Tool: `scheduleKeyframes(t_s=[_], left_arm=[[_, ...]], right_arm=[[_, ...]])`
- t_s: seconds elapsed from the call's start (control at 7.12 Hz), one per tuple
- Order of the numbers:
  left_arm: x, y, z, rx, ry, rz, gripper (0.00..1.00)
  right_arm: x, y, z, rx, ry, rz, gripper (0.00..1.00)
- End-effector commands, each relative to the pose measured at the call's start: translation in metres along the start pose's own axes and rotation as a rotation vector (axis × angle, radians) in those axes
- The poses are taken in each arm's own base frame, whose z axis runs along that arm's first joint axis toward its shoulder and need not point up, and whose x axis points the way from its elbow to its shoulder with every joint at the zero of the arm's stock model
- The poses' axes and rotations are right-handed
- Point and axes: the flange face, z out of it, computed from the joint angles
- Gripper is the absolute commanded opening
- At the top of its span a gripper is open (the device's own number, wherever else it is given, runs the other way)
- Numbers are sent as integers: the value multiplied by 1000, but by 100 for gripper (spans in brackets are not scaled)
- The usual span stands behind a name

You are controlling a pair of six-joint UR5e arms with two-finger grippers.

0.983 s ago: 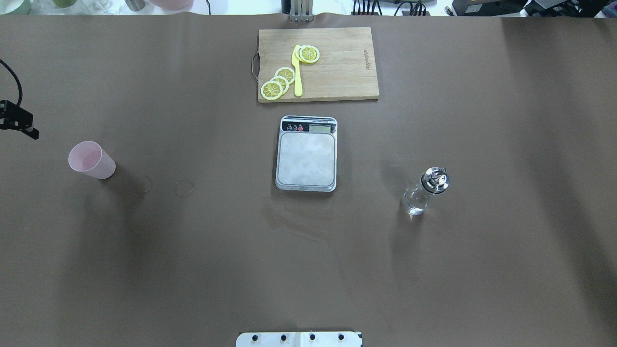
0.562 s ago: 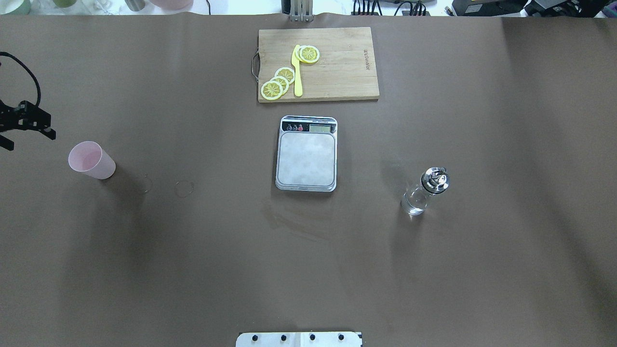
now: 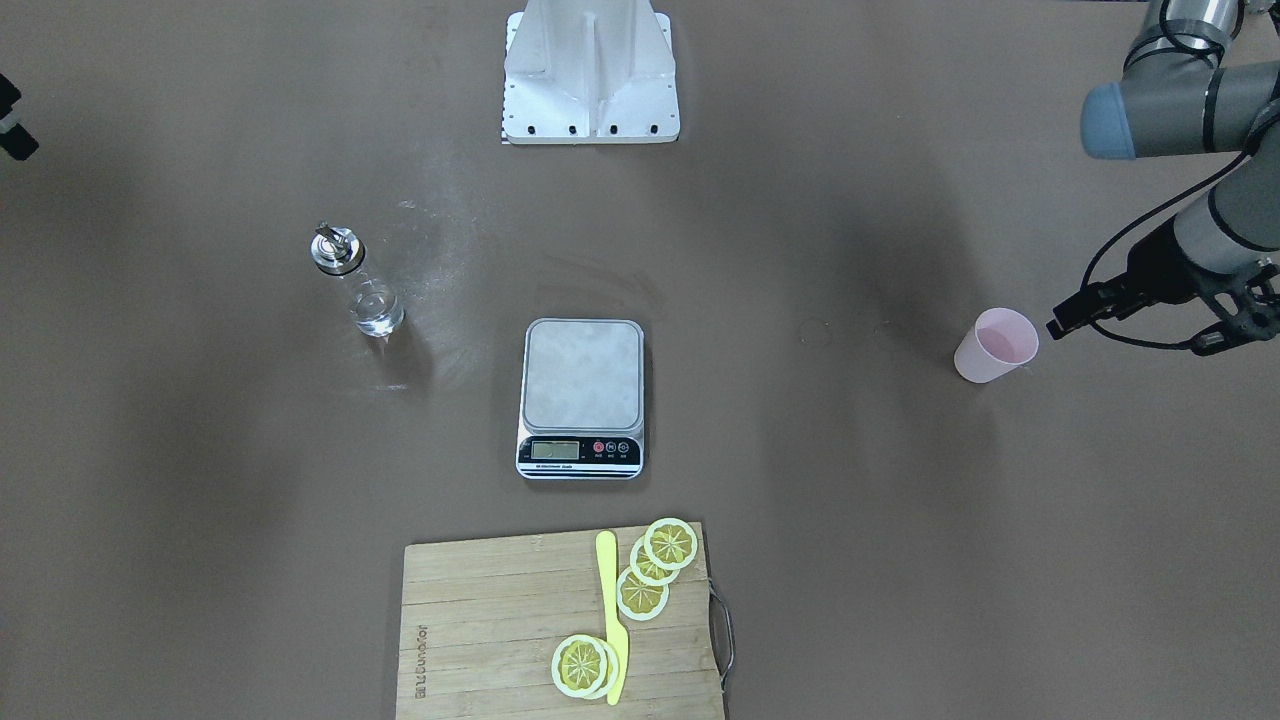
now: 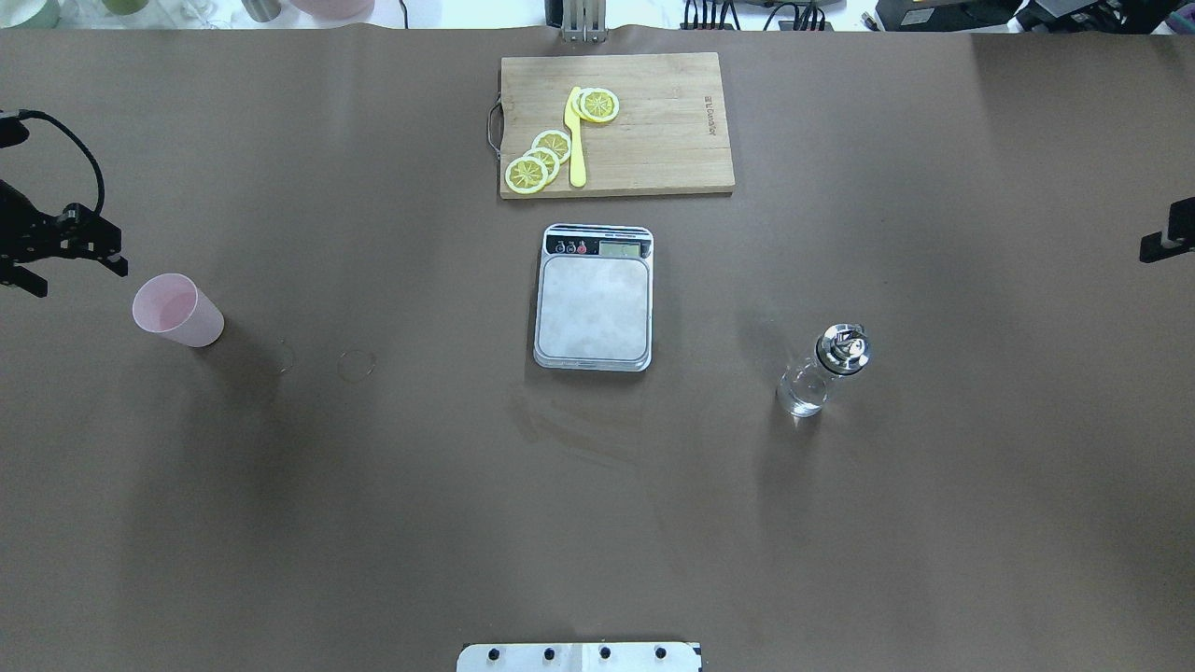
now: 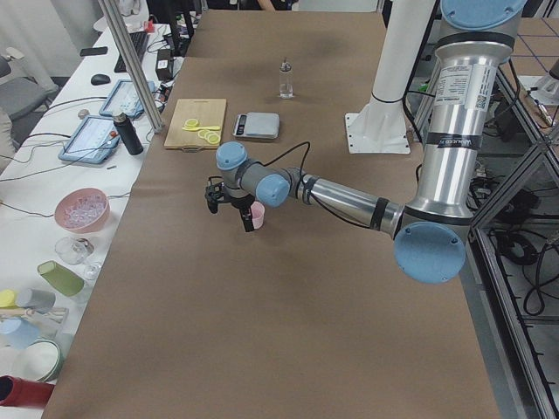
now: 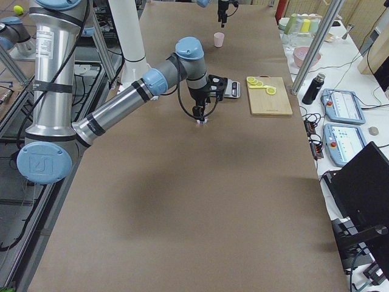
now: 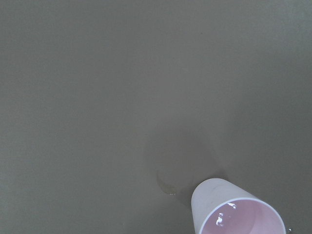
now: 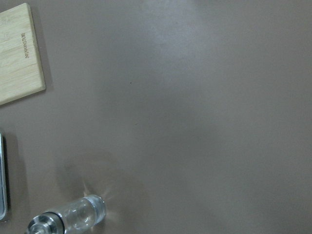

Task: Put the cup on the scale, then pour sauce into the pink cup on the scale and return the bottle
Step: 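Close the left gripper on the pink cup while the right gripper approaches the glass bottle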

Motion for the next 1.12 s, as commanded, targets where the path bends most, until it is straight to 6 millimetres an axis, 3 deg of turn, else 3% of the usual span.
scheduleKeyframes(t_s=[0.0, 0.14, 0.42, 0.56, 0.98], left_arm=[[9, 3, 8, 0, -12, 5, 97], [10, 5, 12, -5, -16, 9, 97], [16, 10, 21, -19, -20, 20, 88], [18, 12, 25, -22, -14, 32, 78], [25, 18, 32, -31, -6, 32, 75]], right_arm=[[-51, 50, 9, 58, 27, -14, 100], [-69, 71, 22, 85, 46, -16, 100], [-112, 133, 49, 201, 52, -58, 100], [-124, 158, 62, 230, 46, -73, 100], [-146, 217, 82, 309, 18, -193, 100]])
